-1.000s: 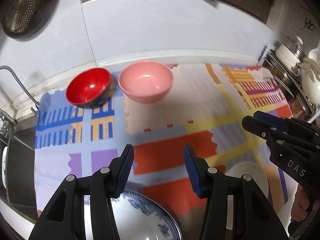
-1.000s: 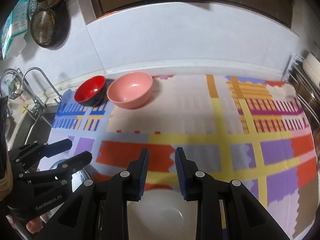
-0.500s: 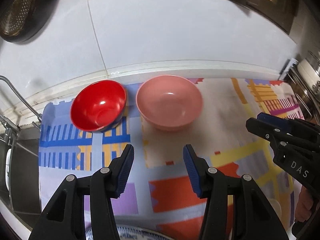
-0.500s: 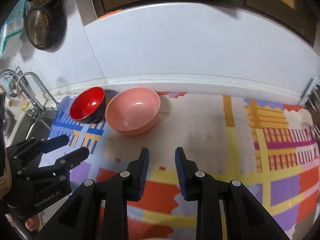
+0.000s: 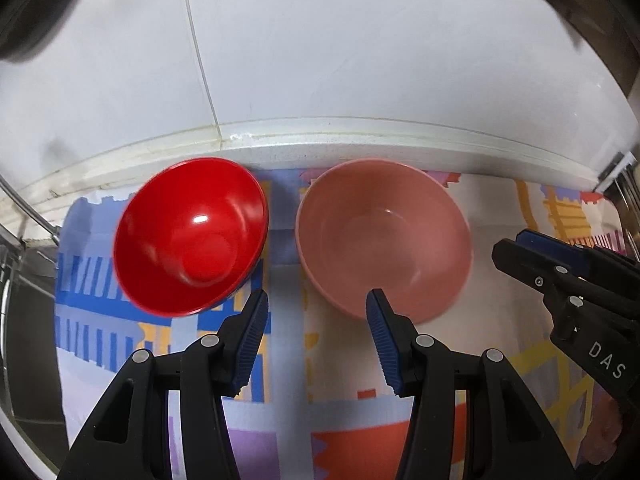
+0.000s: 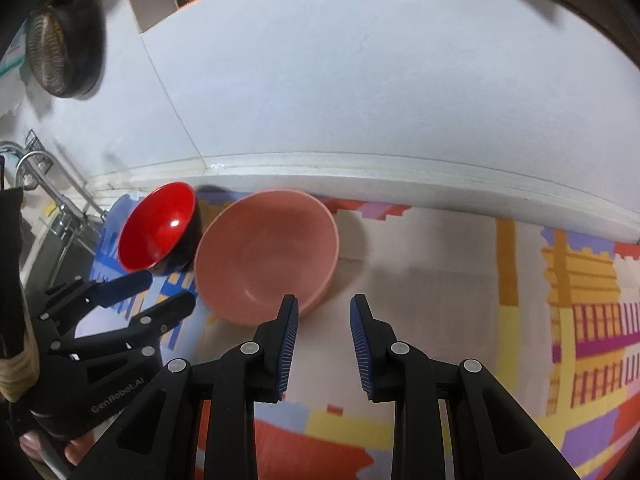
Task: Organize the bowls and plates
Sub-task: 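Close both tools on the rim of the pink bowl, then lift the pink bowl with both tools and carry it over the white bowl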
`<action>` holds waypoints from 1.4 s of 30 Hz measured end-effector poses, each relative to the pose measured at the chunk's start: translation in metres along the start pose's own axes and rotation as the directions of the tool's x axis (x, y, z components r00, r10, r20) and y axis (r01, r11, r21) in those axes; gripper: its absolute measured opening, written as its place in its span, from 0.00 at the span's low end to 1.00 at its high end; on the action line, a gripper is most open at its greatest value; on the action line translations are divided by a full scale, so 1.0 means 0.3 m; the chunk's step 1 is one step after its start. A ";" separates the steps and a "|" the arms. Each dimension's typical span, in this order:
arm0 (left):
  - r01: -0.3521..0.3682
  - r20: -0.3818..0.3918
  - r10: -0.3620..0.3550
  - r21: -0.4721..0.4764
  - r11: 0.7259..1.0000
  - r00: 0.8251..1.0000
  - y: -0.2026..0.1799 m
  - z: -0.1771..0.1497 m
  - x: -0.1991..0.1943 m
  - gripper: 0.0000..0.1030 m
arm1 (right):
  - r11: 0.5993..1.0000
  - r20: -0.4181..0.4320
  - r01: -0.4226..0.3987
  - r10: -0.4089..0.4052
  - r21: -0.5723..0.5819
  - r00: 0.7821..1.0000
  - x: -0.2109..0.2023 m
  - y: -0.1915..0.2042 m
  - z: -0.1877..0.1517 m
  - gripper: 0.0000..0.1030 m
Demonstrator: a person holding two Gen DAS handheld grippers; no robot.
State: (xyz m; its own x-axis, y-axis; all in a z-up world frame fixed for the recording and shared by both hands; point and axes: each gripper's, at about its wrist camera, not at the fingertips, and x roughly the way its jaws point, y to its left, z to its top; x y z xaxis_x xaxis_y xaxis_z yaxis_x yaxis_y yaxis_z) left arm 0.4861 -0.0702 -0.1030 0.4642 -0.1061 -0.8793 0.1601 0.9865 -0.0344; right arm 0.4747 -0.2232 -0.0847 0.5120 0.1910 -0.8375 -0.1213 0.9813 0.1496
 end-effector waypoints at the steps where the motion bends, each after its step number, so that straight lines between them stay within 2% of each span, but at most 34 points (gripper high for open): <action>1: 0.002 -0.006 -0.002 -0.007 1.000 1.000 0.001 0.009 0.015 0.48 | 1.000 0.000 -0.003 0.003 -0.001 1.000 0.008 -0.002 0.007 0.27; 14: -0.028 -0.049 0.028 -0.012 1.000 0.998 -0.008 0.066 0.150 0.41 | 1.000 -0.038 -0.030 0.030 -0.001 0.999 0.174 -0.023 0.087 0.27; 21: -0.028 -0.068 0.028 -0.004 1.000 0.997 -0.032 0.079 0.199 0.23 | 0.999 -0.078 -0.033 0.033 0.007 0.996 0.238 -0.026 0.086 0.26; 24: -0.050 -0.058 0.051 0.014 0.999 0.997 -0.043 0.080 0.206 0.18 | 1.000 -0.084 -0.023 0.023 0.001 0.996 0.246 -0.018 0.084 0.17; 27: -0.048 -0.052 0.049 0.018 0.999 0.997 -0.053 0.084 0.207 0.18 | 1.000 -0.087 -0.004 0.005 0.007 0.996 0.245 -0.022 0.082 0.13; 33: -0.047 -0.043 0.048 0.022 0.999 0.998 -0.069 0.091 0.198 0.16 | 1.000 -0.088 0.020 -0.019 0.012 0.996 0.240 -0.018 0.079 0.12; 42: -0.019 -0.016 0.019 0.019 1.000 1.000 -0.060 0.060 0.082 0.16 | 0.999 -0.064 0.028 -0.026 0.026 0.998 0.162 -0.001 0.079 0.12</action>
State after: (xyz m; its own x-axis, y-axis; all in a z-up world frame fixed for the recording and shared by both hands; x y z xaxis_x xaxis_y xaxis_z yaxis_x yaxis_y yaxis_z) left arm 0.5102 -0.0929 -0.1156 0.4532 -0.0850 -0.8874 0.1677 0.9858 -0.0088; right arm 0.5197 -0.2135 -0.1130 0.4591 0.1634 -0.8733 -0.0851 0.9865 0.1398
